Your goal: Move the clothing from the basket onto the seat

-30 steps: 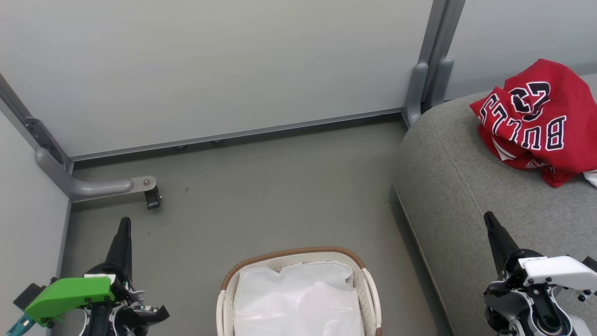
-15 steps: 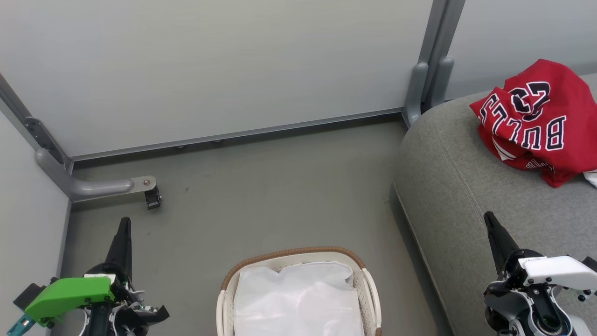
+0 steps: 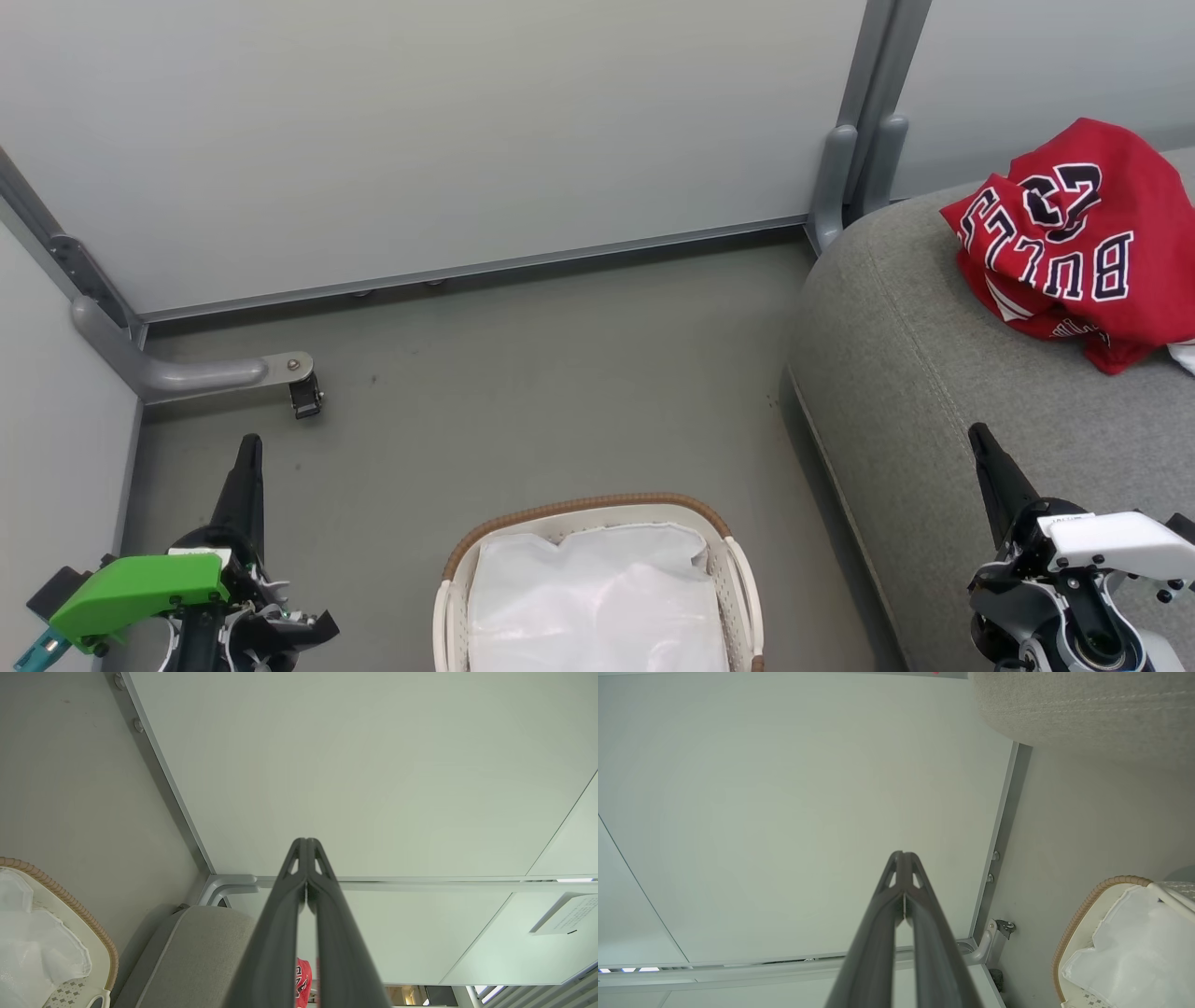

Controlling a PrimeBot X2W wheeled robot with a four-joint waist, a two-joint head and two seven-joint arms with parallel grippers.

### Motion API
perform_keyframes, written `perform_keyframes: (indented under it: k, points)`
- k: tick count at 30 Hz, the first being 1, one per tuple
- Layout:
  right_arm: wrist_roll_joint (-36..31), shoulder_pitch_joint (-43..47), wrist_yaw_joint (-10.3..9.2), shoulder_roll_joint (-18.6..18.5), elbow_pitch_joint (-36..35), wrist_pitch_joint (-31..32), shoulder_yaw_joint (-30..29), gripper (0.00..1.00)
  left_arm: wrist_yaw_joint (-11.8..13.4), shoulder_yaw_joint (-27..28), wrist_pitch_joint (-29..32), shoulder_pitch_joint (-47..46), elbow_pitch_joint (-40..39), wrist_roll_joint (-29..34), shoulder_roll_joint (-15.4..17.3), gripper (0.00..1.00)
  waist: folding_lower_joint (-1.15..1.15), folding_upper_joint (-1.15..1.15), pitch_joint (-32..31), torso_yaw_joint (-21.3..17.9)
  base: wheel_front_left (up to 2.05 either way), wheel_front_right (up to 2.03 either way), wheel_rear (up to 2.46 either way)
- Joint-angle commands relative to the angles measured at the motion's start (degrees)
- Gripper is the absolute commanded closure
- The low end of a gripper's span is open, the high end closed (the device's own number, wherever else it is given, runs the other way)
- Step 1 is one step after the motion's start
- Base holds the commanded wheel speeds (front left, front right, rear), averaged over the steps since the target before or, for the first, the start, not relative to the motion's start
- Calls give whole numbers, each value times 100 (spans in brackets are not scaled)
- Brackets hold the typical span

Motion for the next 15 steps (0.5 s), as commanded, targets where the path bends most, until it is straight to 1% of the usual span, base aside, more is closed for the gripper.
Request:
perform_keyframes:
  k: [1,15]
  points:
    - [22,-43,0,-32,-21,7,-12,100,-26,15,25,-62,-13,-15,18,100,0,0,0,0,0,0,0]
    - [22,-43,0,-32,-21,7,-12,100,-26,15,25,-62,-14,-15,18,100,0,0,0,0,0,0,0]
